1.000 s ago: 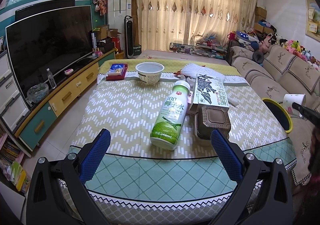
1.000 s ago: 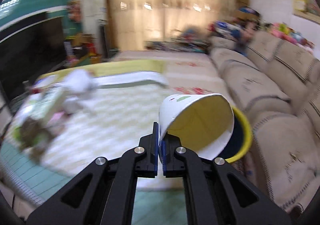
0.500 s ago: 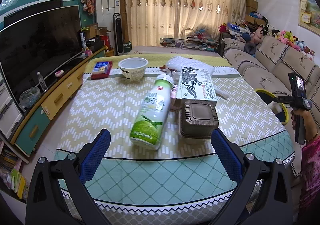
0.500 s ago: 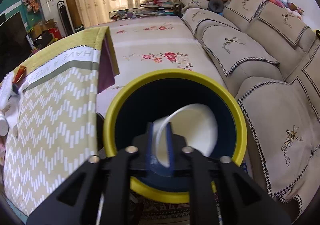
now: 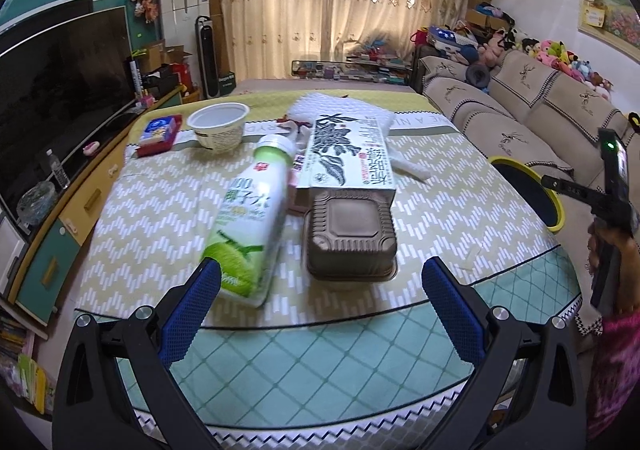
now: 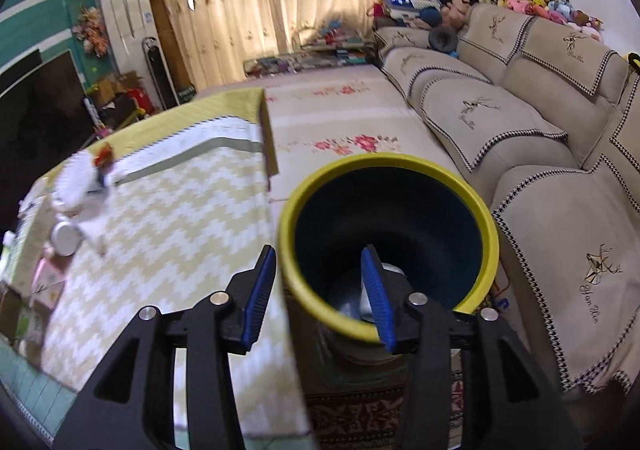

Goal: Collect trash
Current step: 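Carry the paper cup over the yellow-rimmed bin and open the right gripper, then grasp the brown takeout container with the left gripper and lift it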

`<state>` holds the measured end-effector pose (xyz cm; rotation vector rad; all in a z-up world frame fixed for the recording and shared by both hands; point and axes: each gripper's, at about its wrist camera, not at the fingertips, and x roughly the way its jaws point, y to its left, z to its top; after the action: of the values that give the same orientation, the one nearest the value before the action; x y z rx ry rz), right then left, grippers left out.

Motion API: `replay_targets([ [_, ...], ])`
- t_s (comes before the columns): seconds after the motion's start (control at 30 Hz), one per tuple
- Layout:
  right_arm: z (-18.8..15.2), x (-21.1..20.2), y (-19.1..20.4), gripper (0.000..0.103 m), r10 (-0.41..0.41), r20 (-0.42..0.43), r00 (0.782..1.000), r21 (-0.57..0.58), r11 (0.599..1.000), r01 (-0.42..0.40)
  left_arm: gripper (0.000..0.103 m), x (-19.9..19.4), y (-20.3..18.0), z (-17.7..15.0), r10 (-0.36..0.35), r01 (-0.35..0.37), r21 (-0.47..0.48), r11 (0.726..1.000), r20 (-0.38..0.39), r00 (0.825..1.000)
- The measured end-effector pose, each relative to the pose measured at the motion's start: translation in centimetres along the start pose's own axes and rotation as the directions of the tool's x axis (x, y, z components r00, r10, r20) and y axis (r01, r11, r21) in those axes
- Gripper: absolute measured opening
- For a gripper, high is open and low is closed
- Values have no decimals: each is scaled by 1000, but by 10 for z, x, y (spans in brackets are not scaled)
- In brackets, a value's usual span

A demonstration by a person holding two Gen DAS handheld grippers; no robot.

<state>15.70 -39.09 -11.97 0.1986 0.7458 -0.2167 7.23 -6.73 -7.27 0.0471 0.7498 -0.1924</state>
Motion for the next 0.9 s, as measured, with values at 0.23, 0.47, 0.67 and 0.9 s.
replay_targets([
  [0.23,-18,-25,3,45,56,32,998,42,997,-57,99,23,-14,14,20,-20,47,999,5,1000],
  [0.47,-28,-36,1,48,90,46,995,76,993,-93,95,48,-22,22,29,-27,68,997,-24,999],
  [0.67,-35,-32,-6,48,114,33,993,113,987,-117,83,61,-26,25,15,-13,67,998,-39,999],
  [0.9,-41,-26,-12,48,134,17,991,136,982,-135,63,70,-29,25,-2,6,64,998,-55,998],
])
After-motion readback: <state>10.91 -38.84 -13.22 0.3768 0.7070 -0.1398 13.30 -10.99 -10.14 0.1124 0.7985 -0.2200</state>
